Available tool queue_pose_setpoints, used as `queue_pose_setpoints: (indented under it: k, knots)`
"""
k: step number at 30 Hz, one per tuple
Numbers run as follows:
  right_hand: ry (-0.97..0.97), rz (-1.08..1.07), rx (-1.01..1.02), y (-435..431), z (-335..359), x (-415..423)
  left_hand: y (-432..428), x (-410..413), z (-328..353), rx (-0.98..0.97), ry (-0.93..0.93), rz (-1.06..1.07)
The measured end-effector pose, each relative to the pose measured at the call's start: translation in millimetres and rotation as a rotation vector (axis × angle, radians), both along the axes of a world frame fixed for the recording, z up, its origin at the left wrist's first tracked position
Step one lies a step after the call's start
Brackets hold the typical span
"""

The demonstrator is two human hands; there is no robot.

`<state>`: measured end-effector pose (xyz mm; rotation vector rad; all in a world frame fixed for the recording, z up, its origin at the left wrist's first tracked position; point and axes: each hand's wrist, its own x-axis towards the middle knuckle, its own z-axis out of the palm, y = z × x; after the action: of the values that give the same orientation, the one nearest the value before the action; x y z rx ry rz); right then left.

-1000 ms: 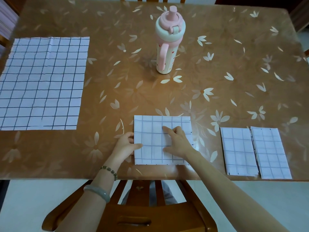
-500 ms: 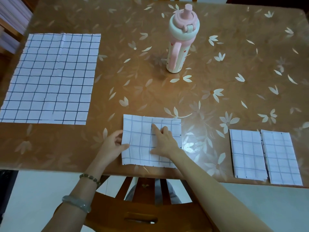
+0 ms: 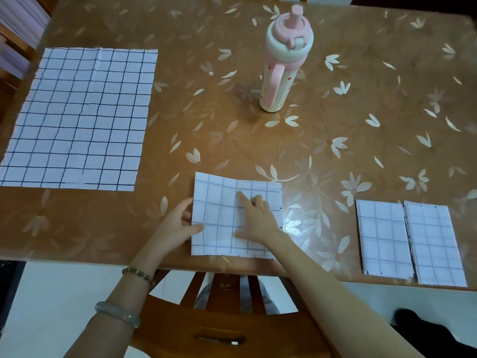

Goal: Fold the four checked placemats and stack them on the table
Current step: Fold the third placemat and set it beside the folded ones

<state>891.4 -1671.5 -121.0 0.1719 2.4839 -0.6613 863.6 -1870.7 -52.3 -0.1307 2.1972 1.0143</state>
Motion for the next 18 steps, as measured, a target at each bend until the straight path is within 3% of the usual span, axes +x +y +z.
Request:
queue_pose_setpoints:
  k: [10,15,18]
  knots:
    - [0.004,0.021,-0.013,3,-1,2,3,7,8,0.072,-0.061,-0.069]
    - [-0.007,0.032,-0.015,3,-3,0,34,16,13,0.073,0.007,-0.114]
    - [-0.044,-0.047,-0.158,10,-3,-2,58,26,17,0.040,0.129,-0.145]
